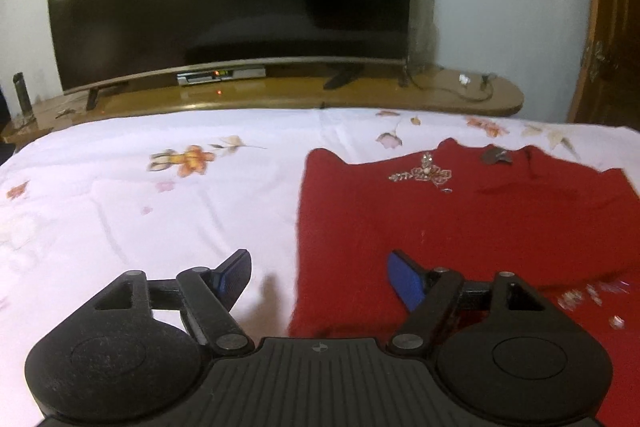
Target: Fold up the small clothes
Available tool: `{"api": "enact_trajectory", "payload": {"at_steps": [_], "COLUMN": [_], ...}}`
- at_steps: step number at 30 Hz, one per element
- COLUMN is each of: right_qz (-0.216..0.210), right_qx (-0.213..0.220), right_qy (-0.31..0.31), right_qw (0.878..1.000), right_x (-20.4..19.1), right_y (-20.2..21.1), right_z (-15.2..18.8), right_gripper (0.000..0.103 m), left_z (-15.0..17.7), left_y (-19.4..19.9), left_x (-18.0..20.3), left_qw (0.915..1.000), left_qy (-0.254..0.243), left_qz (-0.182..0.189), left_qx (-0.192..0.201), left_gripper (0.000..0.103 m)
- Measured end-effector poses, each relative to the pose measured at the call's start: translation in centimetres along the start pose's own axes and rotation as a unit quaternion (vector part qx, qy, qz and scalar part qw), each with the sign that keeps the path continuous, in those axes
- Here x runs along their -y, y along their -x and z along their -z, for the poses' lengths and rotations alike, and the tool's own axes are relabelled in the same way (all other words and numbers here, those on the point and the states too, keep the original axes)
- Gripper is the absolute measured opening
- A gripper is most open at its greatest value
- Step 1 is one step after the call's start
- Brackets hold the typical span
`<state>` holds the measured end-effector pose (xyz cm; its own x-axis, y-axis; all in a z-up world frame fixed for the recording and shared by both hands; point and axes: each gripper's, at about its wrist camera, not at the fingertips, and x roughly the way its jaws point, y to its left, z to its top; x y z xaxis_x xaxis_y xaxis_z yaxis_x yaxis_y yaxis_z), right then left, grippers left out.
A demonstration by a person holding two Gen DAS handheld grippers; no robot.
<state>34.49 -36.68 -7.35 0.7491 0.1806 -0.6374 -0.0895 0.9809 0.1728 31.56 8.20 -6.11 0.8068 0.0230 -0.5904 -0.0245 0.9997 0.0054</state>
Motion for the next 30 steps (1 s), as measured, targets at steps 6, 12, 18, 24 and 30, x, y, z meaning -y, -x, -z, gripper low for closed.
{"api": "enact_trajectory", "payload": {"at_steps": [6, 12, 18, 24, 30], "right_qz": [-0.001, 0.006, -0.03, -0.069, -0.117], "right_qx": [0.012, -0.01, -0.043, -0.074, -0.086], "right_qy": [-0.047, -0.08, -0.128, -0.197, -0.26], "right_qw": [0.999, 0.997, 0.99, 0.975, 0.955], "right_x": [2.6, 2.8, 2.2, 2.7, 2.2], "right_y": [6.3, 11.7, 15.8, 19.1, 21.2], "right_z": [2.6, 7.4, 12.2, 16.7, 19.7], "right_gripper": [0.038, 0.04, 0.042, 0.042, 0.042], "left_z": [4.4, 10.1, 13.9, 16.4, 19.8], "left_y": [6.5, 12.4, 16.0, 18.3, 19.6], "left_x": [-3.3, -3.2, -2.9, -4.5, -5.2], "left_qw": [0.9991, 0.9947, 0.9831, 0.9609, 0.9231], "left_qy": [0.025, 0.072, 0.107, 0.165, 0.244], "left_qz": [0.014, 0.038, 0.103, 0.172, 0.245], "left_qx": [-0.03, -0.063, -0.107, -0.141, -0.169], "left_gripper": [0.075, 0.074, 0.047, 0.046, 0.046]}}
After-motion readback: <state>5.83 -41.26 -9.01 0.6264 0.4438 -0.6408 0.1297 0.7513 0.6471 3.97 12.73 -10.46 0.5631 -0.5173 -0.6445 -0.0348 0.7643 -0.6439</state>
